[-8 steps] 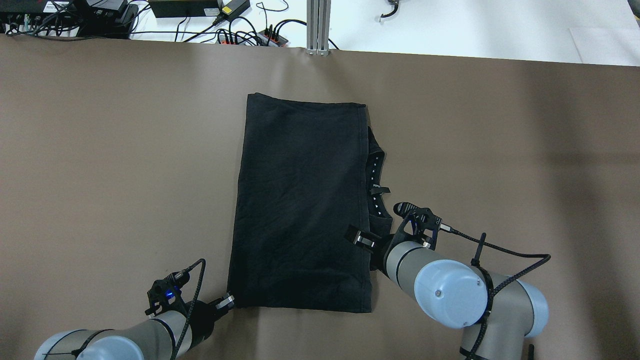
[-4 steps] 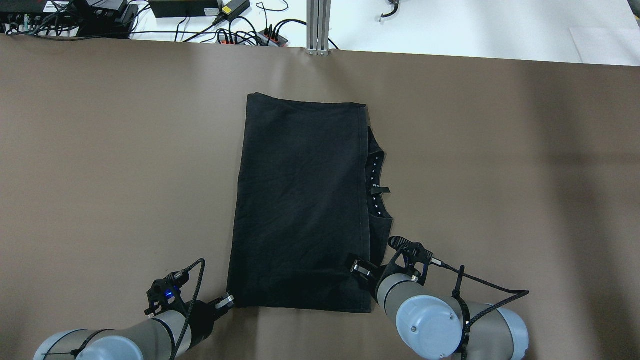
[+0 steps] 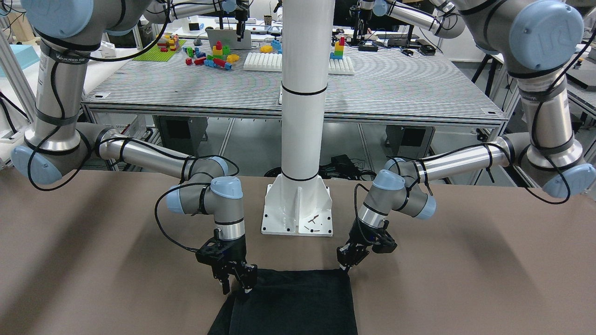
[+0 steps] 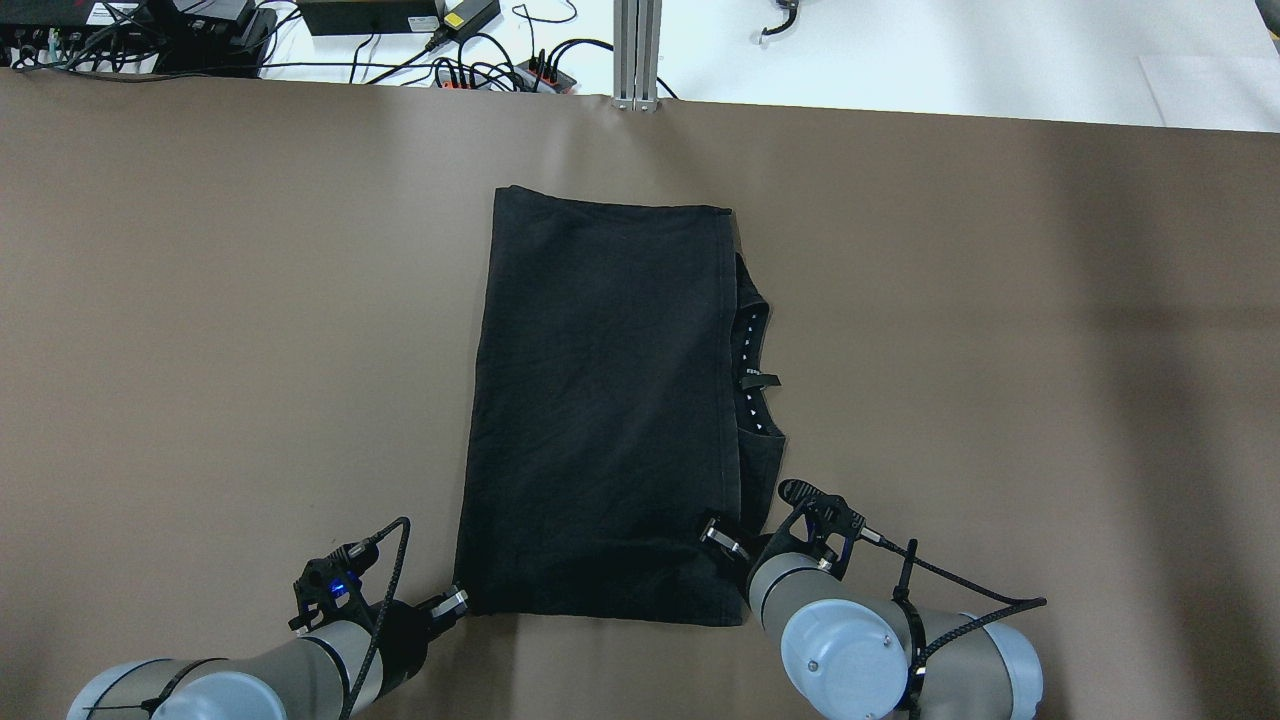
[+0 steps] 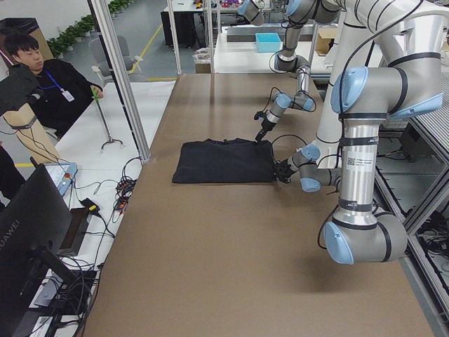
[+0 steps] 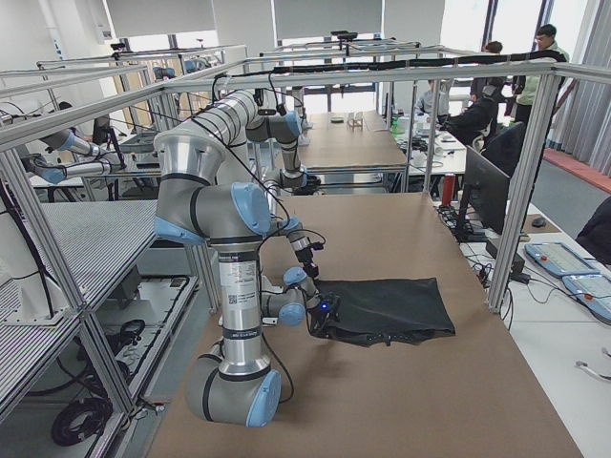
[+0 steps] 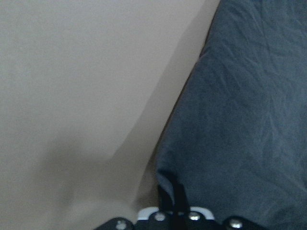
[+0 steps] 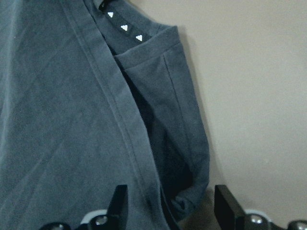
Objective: Fold clothes
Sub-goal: 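Grasp the near corners with both grippers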
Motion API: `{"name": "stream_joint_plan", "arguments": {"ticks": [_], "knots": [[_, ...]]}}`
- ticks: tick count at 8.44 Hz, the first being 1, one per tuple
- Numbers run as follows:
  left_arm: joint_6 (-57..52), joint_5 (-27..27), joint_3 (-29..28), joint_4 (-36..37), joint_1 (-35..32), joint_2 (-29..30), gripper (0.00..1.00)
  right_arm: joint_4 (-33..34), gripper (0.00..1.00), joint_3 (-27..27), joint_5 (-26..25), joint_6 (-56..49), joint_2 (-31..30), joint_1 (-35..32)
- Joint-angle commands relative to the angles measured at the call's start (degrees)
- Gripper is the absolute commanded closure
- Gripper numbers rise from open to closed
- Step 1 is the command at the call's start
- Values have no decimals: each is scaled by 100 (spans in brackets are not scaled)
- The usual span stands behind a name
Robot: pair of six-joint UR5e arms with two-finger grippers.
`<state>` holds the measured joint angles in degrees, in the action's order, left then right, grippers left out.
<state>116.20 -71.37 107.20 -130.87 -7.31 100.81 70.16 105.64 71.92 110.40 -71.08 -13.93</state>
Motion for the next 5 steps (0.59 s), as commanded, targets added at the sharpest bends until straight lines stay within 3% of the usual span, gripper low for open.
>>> {"name": "stream_joint_plan", "arguments": {"ticks": [1,4,5], "knots": [[-1,1,-6,0,1,8,100,-2,59,0,-20,306,50,4],[-9,1,3,8,-8,17,100,-2,76,53,-20,351,42,4],[-53,-8,20,0,-8,26,100,-11,94,96,-20,351,42,4]]}}
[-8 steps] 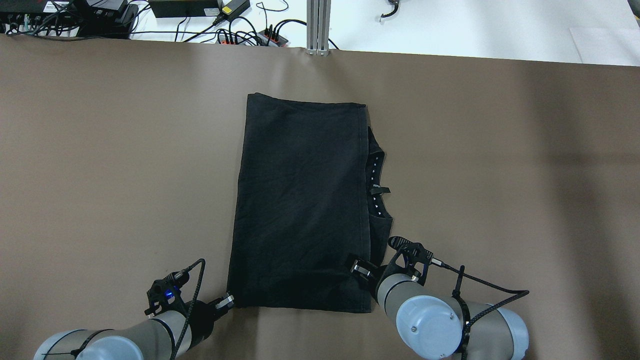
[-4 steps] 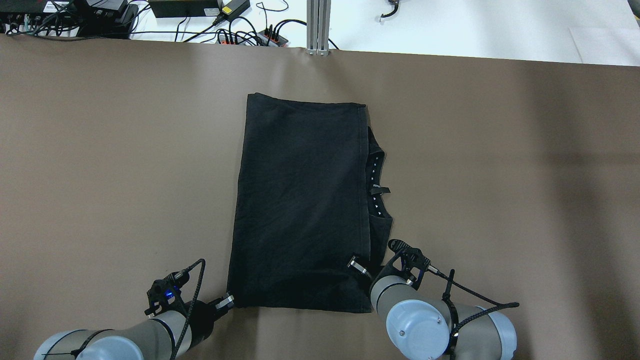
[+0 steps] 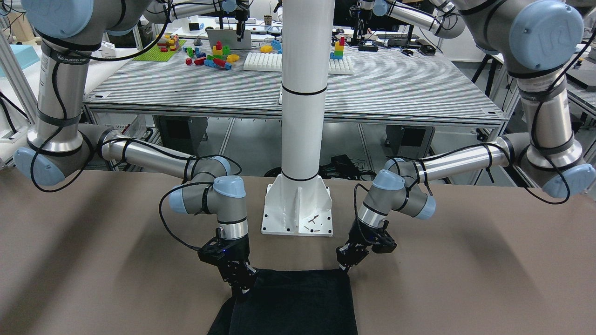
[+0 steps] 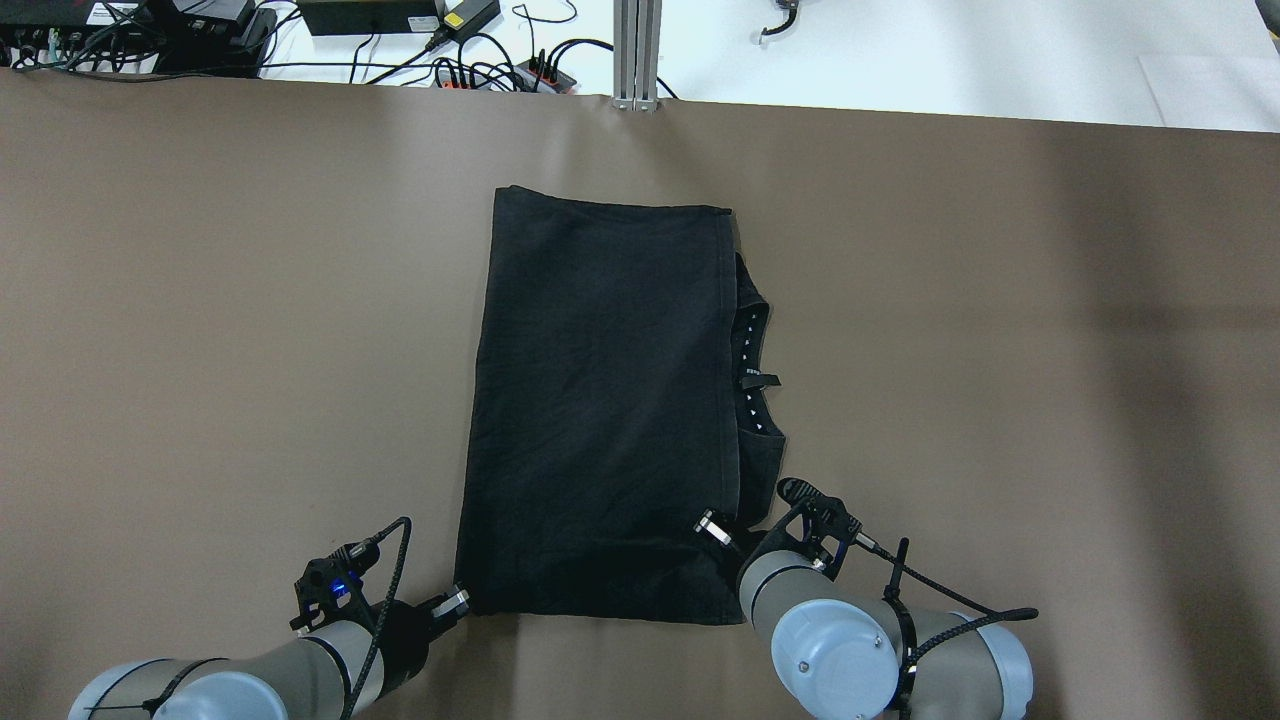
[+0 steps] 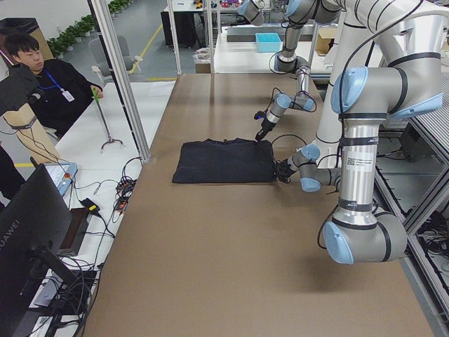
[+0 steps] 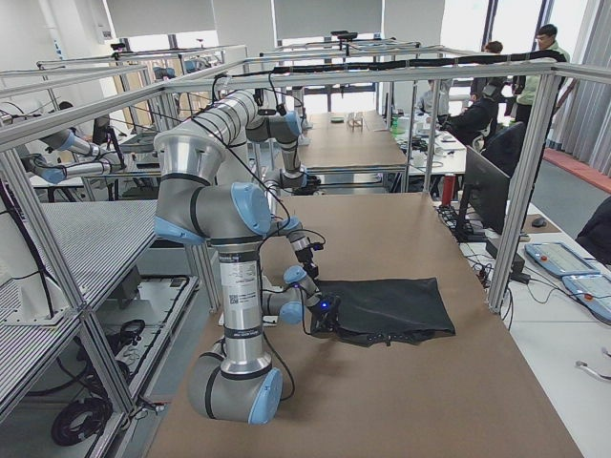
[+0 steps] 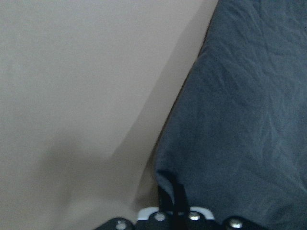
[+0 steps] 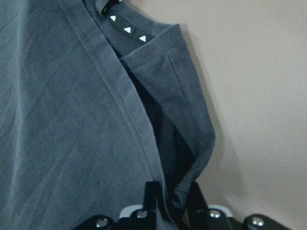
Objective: Fold clothes
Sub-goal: 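Grasp the near corners with both grippers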
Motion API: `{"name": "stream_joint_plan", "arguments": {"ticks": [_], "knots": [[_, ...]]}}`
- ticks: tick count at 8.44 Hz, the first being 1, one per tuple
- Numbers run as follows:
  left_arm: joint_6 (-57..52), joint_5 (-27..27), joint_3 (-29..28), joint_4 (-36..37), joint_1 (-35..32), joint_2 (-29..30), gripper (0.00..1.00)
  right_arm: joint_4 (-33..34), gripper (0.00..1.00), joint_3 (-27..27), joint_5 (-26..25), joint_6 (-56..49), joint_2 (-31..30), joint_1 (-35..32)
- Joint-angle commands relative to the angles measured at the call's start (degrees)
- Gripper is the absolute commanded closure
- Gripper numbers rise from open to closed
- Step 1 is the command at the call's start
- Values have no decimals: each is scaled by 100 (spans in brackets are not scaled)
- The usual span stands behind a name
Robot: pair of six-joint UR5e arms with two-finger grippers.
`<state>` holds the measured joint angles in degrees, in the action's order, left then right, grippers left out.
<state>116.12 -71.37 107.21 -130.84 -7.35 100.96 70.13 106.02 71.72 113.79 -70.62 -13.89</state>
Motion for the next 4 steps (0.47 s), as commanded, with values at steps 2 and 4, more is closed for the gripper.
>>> {"name": "stream_joint_plan", "arguments": {"ticks": [2,4], "knots": [[-116,-17,63,6,-38,29,100,1,100,252,0,3,-13,-9],[-483,-61,482,93,-91,-32,100,9,100,410,43,-84,-22,-26]]}}
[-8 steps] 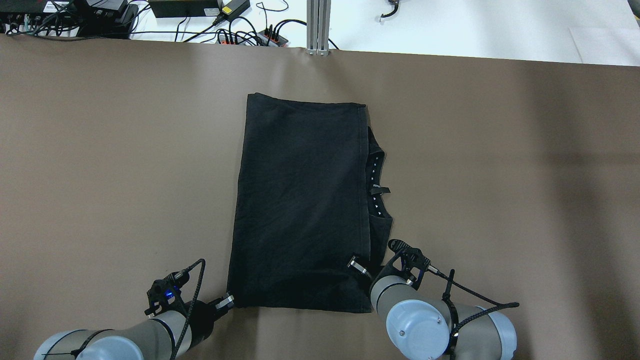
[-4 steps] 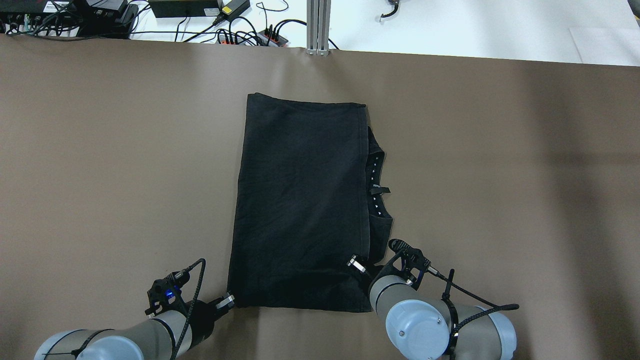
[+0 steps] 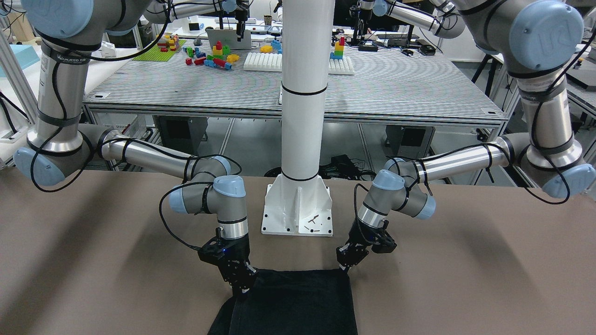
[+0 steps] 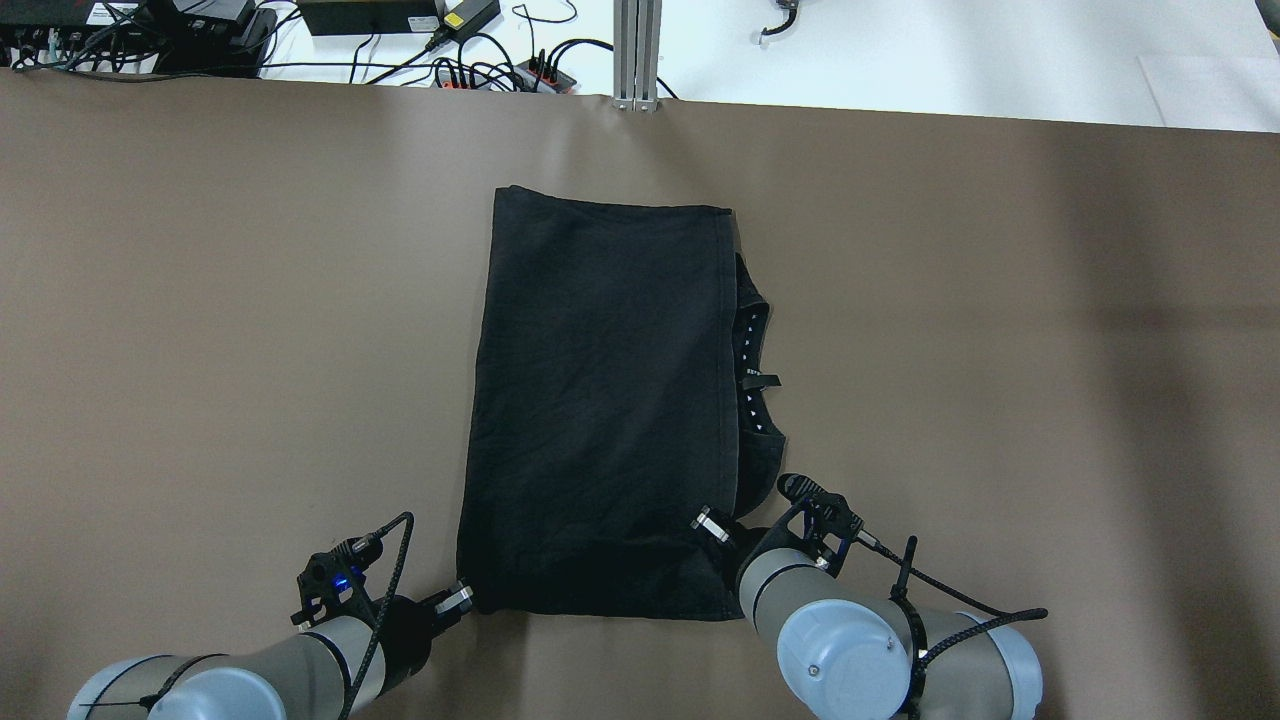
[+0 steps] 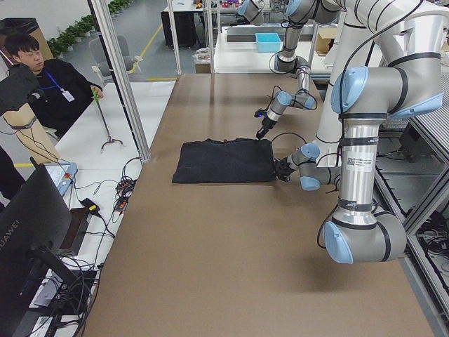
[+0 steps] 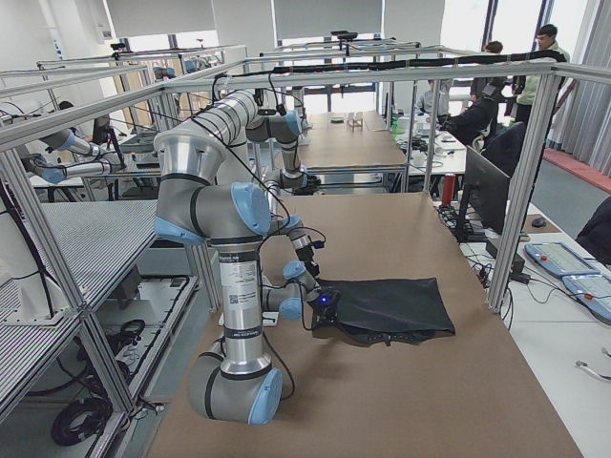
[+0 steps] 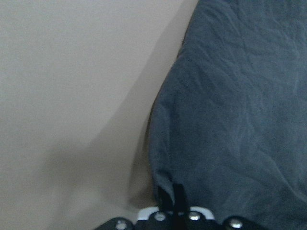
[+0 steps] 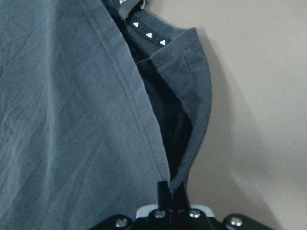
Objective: Fold clothes
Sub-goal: 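Lift the near end with both grippers and fold it away from the robot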
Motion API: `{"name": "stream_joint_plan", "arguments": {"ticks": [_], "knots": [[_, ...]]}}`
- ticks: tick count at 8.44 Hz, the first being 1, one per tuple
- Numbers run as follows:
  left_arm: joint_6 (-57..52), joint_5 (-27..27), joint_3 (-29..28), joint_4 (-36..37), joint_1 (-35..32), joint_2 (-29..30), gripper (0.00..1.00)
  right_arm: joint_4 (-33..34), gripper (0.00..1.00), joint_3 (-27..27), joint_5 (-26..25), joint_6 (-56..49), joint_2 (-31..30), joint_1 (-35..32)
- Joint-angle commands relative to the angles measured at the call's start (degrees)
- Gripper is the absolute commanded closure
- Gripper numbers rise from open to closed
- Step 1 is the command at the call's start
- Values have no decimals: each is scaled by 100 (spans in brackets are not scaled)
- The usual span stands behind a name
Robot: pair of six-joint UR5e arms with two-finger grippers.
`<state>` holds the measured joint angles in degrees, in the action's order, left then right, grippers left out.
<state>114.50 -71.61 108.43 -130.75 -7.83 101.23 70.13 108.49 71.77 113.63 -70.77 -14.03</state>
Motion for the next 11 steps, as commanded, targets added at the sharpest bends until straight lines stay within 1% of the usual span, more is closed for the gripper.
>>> {"name": "stream_joint_plan", "arguments": {"ticks": [1,2,3,4,5,6,7,8,9,10,11], "knots": [[-427,-168,728,641,-43,-51,100,96,100,399,56,-69,-33,14],[-437,-248,1071,995,-43,-59,100,114,100,740,65,-60,-155,136],[-428,-240,1353,1016,-26,-147,100,132,100,1066,4,-34,-478,546],[-428,-257,1809,1051,18,-417,100,184,100,1574,12,-34,-717,663],[-446,-536,2309,1512,-60,-516,100,655,100,2092,39,-43,-815,691],[-620,-1113,2471,2326,-469,-282,100,1042,100,2245,65,-78,-703,647],[-1030,-1371,2298,2691,-909,269,100,1133,100,2038,91,-156,-597,438],[-1148,-1399,2009,2956,-1252,579,100,1152,100,1653,240,-444,-213,18],[-1419,-1582,1606,3237,-1647,1043,100,1152,100,1214,276,-604,78,-377],[-1639,-1819,1272,3675,-2008,1483,100,1126,100,888,276,-631,220,-729],[-1859,-1900,1007,3992,-2264,1827,100,1108,100,702,276,-771,317,-933]]}}
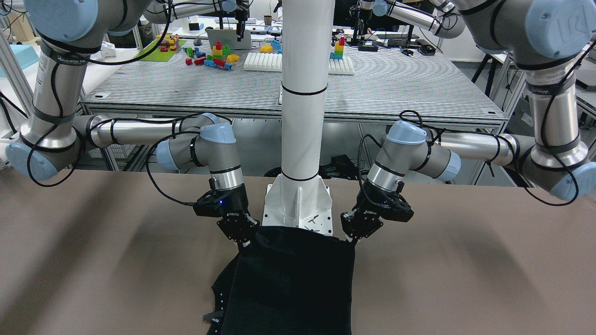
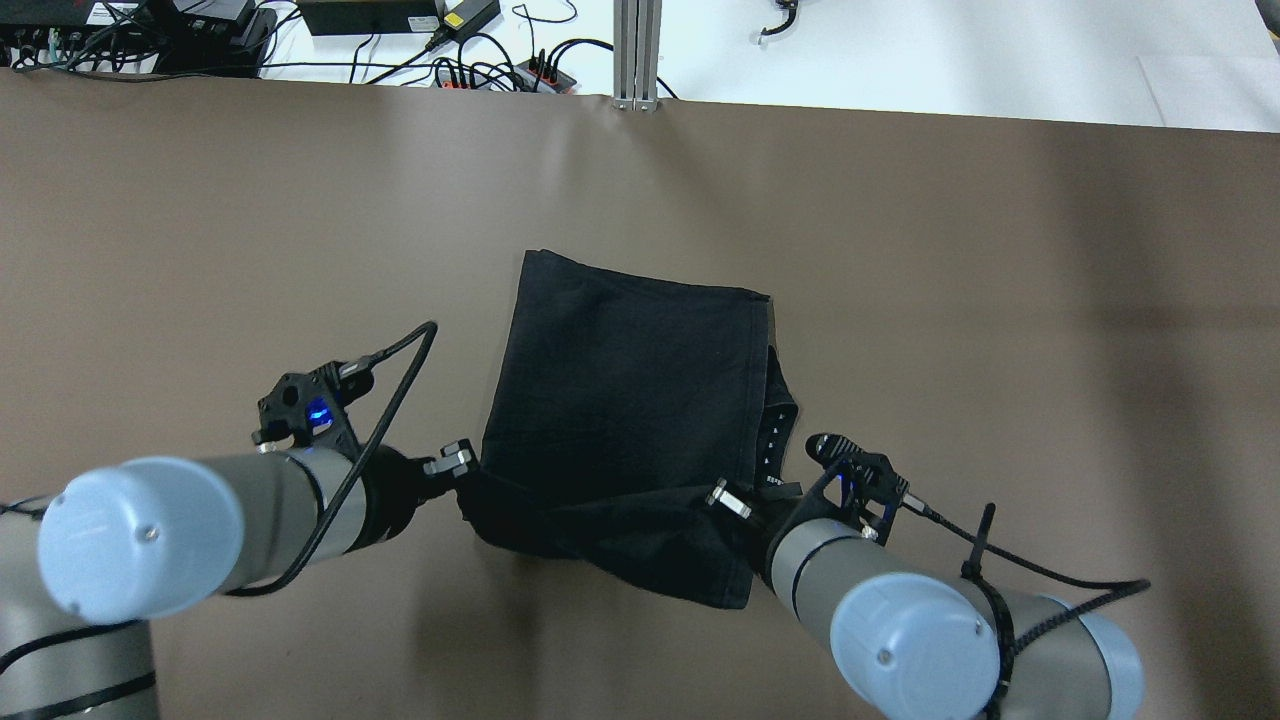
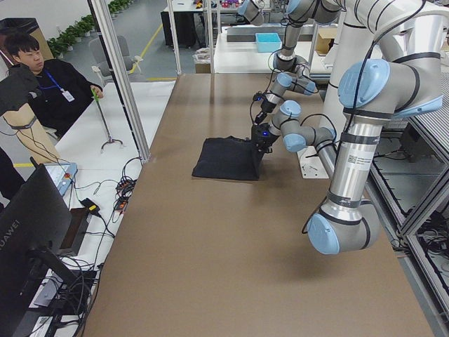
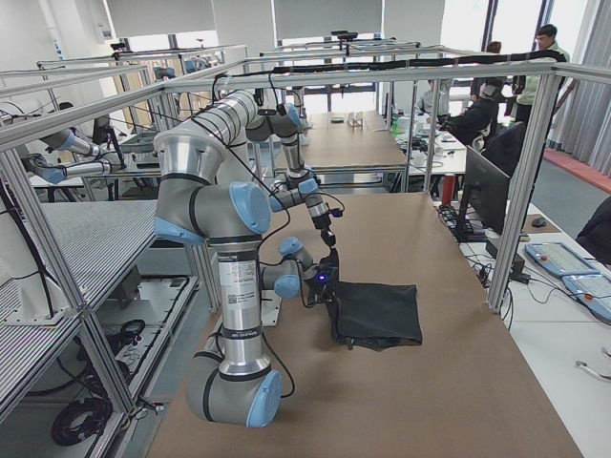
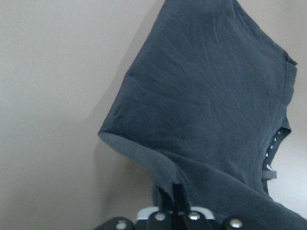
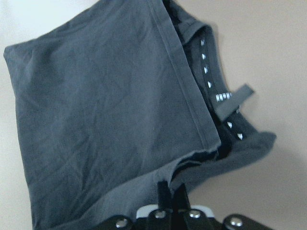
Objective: Fold clothes
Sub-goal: 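Lift the near end with both grippers and fold it away from the robot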
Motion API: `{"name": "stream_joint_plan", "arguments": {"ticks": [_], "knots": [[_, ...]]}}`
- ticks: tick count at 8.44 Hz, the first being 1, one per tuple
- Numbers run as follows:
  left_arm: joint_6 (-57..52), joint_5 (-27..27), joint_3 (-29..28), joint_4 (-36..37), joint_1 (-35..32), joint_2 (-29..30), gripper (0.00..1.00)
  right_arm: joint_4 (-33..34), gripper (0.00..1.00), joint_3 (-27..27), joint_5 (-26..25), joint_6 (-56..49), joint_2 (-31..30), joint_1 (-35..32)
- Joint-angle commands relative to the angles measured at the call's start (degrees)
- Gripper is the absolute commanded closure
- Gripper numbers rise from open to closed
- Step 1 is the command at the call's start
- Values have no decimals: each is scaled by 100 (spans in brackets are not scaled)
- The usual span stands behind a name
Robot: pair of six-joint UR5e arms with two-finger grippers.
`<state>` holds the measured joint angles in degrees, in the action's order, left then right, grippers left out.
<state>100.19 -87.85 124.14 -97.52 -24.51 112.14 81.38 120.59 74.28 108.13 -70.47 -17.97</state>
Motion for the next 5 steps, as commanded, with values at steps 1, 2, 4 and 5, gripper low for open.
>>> {"name": "stream_joint_plan", "arguments": {"ticks": [1,2,4,5], "knots": [[-578,-293,-766,725,-799,931,100,-17,100,-728,34,-423,453,-672],[-701,-294,-1090,725,-1010,1133,100,-17,100,-991,43,-460,655,-795],[-965,-320,-2405,673,-1327,2053,100,-43,100,-1308,87,-704,841,-919],[-1044,-320,-2995,638,-1398,2423,100,-43,100,-1484,96,-732,972,-962]]}}
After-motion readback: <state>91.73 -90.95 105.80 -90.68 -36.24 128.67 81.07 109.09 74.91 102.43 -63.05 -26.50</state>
